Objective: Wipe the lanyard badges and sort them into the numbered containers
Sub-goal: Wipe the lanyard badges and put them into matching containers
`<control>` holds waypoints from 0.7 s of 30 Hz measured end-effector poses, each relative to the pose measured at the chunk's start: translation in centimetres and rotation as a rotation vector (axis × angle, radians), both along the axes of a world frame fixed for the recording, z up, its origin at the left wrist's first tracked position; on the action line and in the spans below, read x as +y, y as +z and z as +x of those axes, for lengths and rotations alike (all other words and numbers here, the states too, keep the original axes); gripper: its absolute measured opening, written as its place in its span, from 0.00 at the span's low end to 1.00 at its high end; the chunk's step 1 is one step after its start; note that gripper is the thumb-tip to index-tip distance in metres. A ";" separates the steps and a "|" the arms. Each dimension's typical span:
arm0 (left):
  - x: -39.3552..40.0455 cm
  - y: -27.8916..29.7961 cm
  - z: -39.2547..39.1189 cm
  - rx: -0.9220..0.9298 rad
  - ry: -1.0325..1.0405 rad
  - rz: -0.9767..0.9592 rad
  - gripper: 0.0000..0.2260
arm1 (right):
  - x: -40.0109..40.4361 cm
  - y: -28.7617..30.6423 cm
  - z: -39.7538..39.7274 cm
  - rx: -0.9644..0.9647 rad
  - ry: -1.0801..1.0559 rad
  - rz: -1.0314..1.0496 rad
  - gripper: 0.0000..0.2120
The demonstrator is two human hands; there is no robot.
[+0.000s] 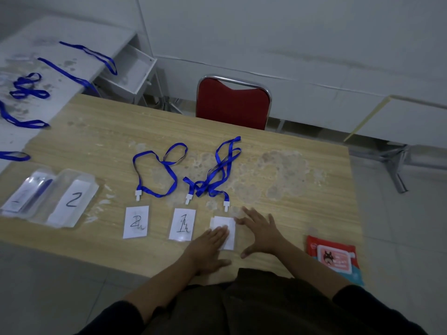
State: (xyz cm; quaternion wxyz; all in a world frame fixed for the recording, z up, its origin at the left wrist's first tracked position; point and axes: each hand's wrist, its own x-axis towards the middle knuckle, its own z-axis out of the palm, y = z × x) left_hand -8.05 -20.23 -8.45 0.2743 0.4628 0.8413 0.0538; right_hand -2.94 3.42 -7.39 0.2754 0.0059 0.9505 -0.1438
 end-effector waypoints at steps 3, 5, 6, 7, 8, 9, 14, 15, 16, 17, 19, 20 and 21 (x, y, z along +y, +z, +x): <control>-1.0 -0.4 1.7 -0.030 -0.130 -0.014 0.39 | -0.1 -0.3 0.1 0.018 -0.015 -0.001 0.55; -1.1 -0.5 1.6 -0.041 -0.083 -0.005 0.38 | -0.2 -0.4 0.2 0.020 -0.005 0.013 0.55; -0.9 -0.4 1.2 -0.034 -0.023 0.007 0.38 | -0.2 -0.5 0.2 0.024 -0.001 0.020 0.54; -0.6 -0.3 0.7 -0.018 0.031 0.018 0.38 | -0.2 -0.5 0.2 0.025 0.002 0.025 0.54; -0.4 -0.2 0.4 -0.002 0.055 0.018 0.39 | -0.2 -0.5 0.2 0.023 0.005 0.026 0.54; -0.3 -0.1 0.2 0.002 0.038 0.014 0.39 | -0.2 -0.4 0.2 0.020 0.008 0.023 0.54; -1.1 -0.9 1.6 -0.028 -0.115 0.011 0.38 | -0.2 -0.4 0.2 0.031 -0.004 0.018 0.55; -1.0 -0.8 1.1 -0.029 -0.033 0.024 0.38 | -0.2 -0.4 0.2 0.030 0.002 0.020 0.54; -0.8 -0.6 0.4 -0.018 0.058 0.033 0.38 | -0.2 -0.5 0.3 0.033 0.002 0.018 0.54; -0.6 -0.2 -0.3 0.004 0.111 0.031 0.39 | -0.2 -0.5 0.3 0.034 -0.002 0.017 0.54; -0.5 0.2 -1.1 0.010 0.078 0.006 0.38 | -0.2 -0.2 0.2 0.021 0.002 0.014 0.55; -0.6 0.2 -0.8 -0.005 0.035 0.010 0.38 | -0.2 -0.2 0.2 0.017 0.006 0.012 0.55; -0.9 0.1 -0.1 -0.018 -0.012 0.023 0.38 | -0.2 -0.3 0.2 0.025 0.003 0.012 0.55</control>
